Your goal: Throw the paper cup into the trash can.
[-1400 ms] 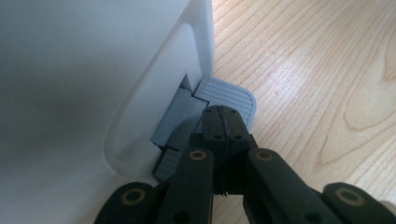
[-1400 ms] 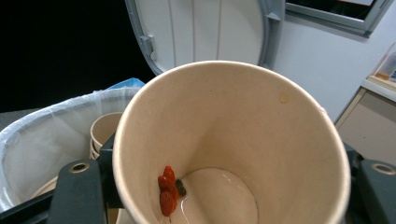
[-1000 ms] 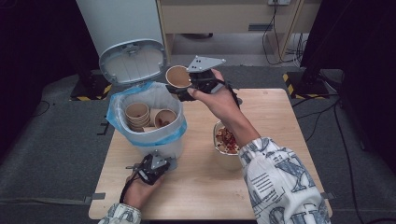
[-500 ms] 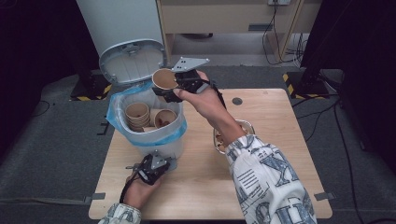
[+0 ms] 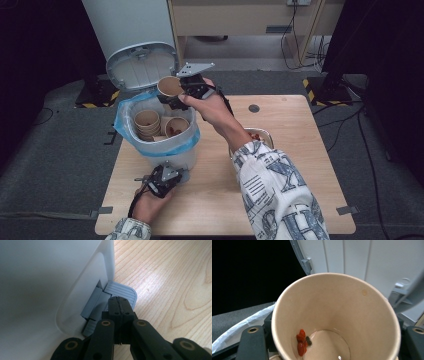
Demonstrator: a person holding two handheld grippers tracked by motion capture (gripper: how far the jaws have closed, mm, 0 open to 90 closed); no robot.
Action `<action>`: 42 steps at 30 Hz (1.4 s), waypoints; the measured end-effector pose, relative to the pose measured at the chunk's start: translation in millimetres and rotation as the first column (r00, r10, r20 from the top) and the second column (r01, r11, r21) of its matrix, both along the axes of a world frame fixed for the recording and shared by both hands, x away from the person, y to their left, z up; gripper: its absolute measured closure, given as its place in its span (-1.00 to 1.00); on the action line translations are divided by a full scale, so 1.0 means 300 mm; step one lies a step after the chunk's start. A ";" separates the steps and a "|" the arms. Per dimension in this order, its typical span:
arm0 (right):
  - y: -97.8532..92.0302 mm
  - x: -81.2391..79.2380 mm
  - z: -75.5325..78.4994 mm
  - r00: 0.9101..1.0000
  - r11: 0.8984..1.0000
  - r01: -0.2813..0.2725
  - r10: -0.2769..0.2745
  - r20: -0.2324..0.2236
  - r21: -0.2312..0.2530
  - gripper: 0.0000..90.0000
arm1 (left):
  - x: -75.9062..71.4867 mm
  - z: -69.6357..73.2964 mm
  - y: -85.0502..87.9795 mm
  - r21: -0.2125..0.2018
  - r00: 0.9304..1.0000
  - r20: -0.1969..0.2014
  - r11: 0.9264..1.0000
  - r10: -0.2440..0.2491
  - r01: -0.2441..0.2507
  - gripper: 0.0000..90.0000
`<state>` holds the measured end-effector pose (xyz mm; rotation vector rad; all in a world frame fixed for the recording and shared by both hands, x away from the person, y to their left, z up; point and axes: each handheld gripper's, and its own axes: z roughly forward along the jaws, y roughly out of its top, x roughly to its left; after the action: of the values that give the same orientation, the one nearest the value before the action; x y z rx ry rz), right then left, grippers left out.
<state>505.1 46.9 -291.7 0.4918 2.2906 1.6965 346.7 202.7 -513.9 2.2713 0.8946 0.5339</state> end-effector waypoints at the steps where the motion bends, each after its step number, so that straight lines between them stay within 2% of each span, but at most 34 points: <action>1: 0.008 0.002 -0.001 1.000 1.000 -0.003 0.003 -0.003 -0.003 -0.40 | 0.000 0.000 0.000 0.000 1.000 0.000 1.000 0.000 0.000 0.99; 17: 0.070 0.015 -0.011 1.000 0.999 -0.017 0.016 -0.010 -0.042 -0.40 | 0.000 0.000 0.000 0.000 1.000 0.001 1.000 0.000 0.000 0.99; 33: 0.090 0.039 -0.019 1.000 0.997 -0.001 -0.001 -0.022 -0.080 -0.41 | 0.000 0.000 0.000 0.000 1.000 0.000 1.000 0.000 0.000 0.99; 37: 0.098 0.047 -0.030 0.999 0.996 0.011 -0.015 -0.041 -0.093 -0.50 | 0.000 0.000 0.001 0.000 1.000 -0.001 1.000 0.000 0.000 0.99; 39: 0.098 0.050 -0.033 0.998 0.996 0.019 -0.025 -0.063 -0.085 -0.62 | 0.001 0.000 0.001 -0.003 1.000 -0.002 1.000 -0.001 0.001 0.99; 42: 0.087 0.053 -0.031 0.997 0.997 0.027 -0.032 -0.068 -0.072 -0.65 | 0.000 0.000 0.001 -0.002 1.000 -0.002 1.000 -0.001 0.001 0.99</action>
<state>520.9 73.0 -301.0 0.5744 2.3700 1.6024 346.8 203.1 -513.9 2.2707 0.8944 0.5298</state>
